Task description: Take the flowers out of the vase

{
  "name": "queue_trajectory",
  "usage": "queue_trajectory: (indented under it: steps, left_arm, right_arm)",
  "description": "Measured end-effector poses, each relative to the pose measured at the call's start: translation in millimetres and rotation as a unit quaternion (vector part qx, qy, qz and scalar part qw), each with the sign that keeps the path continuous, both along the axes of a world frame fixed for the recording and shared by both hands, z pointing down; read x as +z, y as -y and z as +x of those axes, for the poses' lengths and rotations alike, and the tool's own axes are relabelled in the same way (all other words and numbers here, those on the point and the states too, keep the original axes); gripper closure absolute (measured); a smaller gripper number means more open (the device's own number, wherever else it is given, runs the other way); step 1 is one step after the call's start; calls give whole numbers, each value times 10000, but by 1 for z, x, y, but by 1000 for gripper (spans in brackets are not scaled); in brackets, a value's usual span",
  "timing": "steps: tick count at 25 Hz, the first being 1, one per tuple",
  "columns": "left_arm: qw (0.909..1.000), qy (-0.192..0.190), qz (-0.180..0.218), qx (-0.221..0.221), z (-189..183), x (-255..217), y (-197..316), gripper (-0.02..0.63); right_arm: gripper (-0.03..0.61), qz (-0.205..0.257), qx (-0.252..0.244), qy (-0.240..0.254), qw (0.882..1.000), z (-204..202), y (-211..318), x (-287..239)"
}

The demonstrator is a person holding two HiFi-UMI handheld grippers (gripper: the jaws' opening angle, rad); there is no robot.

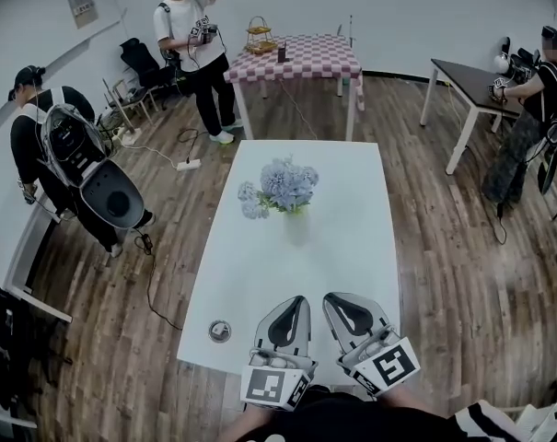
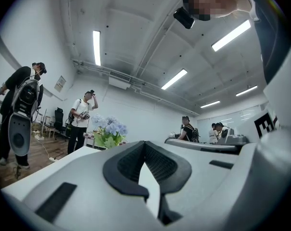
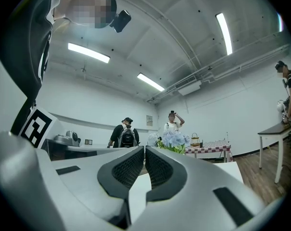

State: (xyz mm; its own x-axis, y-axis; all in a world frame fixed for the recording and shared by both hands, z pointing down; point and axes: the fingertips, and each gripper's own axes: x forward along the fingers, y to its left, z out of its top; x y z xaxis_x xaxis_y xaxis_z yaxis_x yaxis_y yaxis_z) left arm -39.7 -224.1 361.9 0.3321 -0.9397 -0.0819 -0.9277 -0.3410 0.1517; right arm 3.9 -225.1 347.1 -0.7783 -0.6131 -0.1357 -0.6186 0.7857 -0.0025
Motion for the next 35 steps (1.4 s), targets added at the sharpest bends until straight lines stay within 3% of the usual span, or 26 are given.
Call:
queue_trajectory:
  steps: [11, 23, 35]
  left_arm:
    - [10000, 14, 66, -30, -1, -3, 1, 609]
    - [9992, -104, -123, -363, -30, 14, 1, 609]
    - [9994, -73, -330, -4, -60, 27, 60, 609]
  right_arm:
    - [555, 27, -72, -24, 10000, -4, 2, -2]
    - [554, -95, -303, -117, 9994, -27, 13, 7]
    - [554, -197, -111, -264, 9994, -54, 72, 21]
